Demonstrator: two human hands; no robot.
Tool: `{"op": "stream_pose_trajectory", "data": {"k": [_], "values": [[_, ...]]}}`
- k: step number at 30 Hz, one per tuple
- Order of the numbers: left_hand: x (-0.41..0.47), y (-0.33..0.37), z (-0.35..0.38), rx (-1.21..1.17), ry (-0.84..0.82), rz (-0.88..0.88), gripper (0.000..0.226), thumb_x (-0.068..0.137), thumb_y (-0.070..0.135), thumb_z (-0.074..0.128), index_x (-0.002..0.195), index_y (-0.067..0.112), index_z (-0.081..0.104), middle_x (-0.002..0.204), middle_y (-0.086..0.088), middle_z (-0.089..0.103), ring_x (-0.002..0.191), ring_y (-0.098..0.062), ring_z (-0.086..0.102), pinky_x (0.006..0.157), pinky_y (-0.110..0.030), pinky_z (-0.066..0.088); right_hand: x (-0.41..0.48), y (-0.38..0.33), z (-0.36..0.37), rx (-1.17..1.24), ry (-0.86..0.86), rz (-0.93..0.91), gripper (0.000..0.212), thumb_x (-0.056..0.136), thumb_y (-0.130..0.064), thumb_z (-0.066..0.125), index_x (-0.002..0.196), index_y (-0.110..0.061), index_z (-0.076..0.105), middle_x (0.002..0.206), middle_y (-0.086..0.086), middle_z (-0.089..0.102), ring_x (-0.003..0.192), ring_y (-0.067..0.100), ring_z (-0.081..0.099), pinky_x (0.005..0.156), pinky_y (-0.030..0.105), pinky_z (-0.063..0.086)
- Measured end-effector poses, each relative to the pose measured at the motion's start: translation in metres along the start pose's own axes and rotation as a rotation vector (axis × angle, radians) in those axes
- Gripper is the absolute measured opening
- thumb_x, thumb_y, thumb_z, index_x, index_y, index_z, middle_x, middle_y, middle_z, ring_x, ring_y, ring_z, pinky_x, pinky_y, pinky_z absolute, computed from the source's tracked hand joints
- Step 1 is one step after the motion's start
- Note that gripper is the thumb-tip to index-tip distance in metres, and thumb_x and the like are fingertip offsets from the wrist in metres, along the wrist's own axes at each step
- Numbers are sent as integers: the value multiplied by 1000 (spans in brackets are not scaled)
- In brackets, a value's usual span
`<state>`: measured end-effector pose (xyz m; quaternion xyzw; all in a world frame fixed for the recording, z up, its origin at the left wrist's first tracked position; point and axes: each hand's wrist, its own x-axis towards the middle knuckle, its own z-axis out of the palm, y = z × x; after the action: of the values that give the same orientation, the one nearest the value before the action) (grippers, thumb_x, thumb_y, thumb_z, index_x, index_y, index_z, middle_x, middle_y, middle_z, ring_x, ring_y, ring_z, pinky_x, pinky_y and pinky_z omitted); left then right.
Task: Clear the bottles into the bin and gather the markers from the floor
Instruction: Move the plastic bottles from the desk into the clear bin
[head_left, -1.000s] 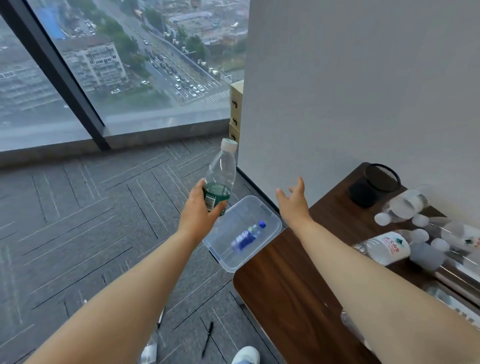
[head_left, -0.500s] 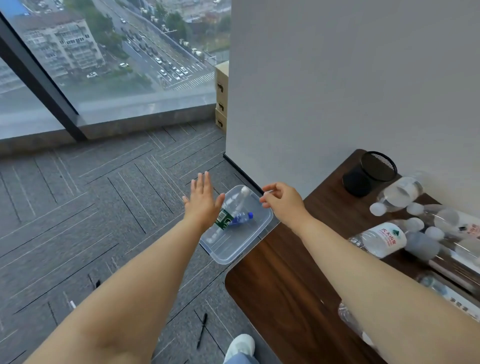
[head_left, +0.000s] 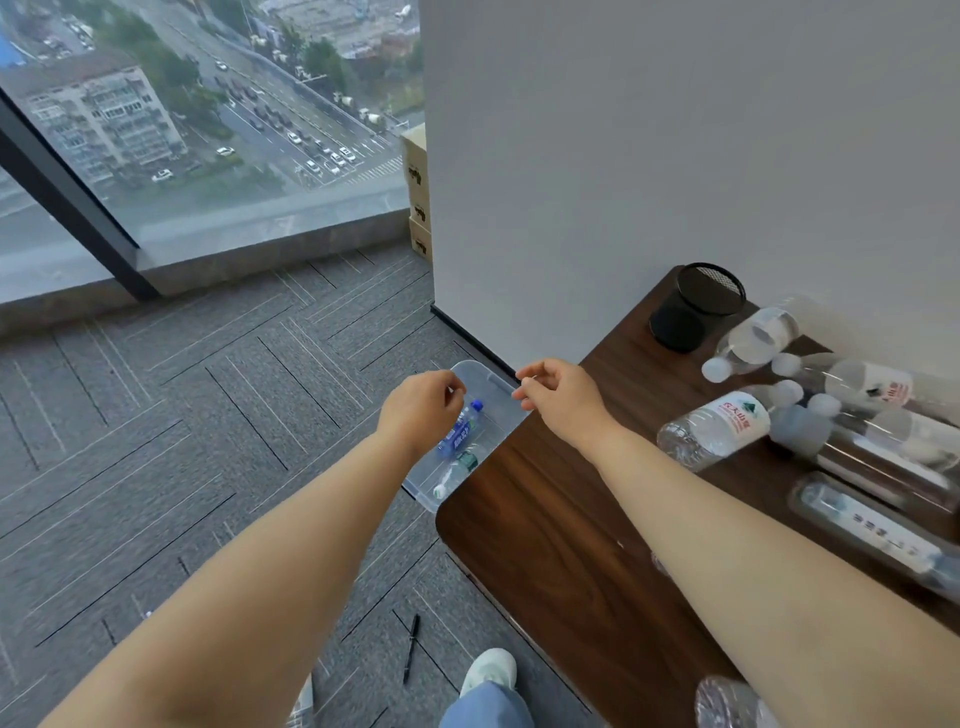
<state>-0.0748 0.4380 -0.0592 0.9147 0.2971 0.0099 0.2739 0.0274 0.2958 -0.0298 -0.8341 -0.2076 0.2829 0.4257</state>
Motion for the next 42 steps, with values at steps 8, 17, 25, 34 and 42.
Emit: {"op": "stream_pose_trajectory", "data": {"k": [8,17,25,34,42], "values": [[-44,73,36,-63,87,206,23,93,22,46,99,13,67,87,-3,66,86,-25,60,66,-27,38,-64,50,-52,-13,142,-62,15,95,-17,50,104,-15,62,92,1,69,77,8,64,61,12,42],[-93,130,107,-34,180,544,25,94,26,48,112,18,61,112,0,59,102,-20,58,84,-34,49,-148,136,-108,-18,435,-174,10,92,-11,53,94,-16,61,81,1,67,69,9,63,72,18,50],[-150,167,152,640,-93,948,87,84,42,62,150,21,9,157,-6,21,146,-26,15,117,-47,15,-272,183,-112,-49,719,-330,13,93,-6,50,94,-10,62,72,-4,63,61,3,60,64,9,51],[-198,138,167,601,235,734,68,87,25,60,142,6,26,141,-21,31,118,-42,47,103,-48,37,-373,202,-93,-123,792,-327,14,93,-6,51,90,-14,62,72,-7,64,66,7,59,76,28,54],[-213,131,135,171,461,704,80,93,33,52,149,8,0,153,-18,19,137,-39,24,113,-50,23,-351,213,-81,-388,641,-197,28,86,-16,59,114,-17,59,115,5,64,108,20,59,94,39,49]]}}
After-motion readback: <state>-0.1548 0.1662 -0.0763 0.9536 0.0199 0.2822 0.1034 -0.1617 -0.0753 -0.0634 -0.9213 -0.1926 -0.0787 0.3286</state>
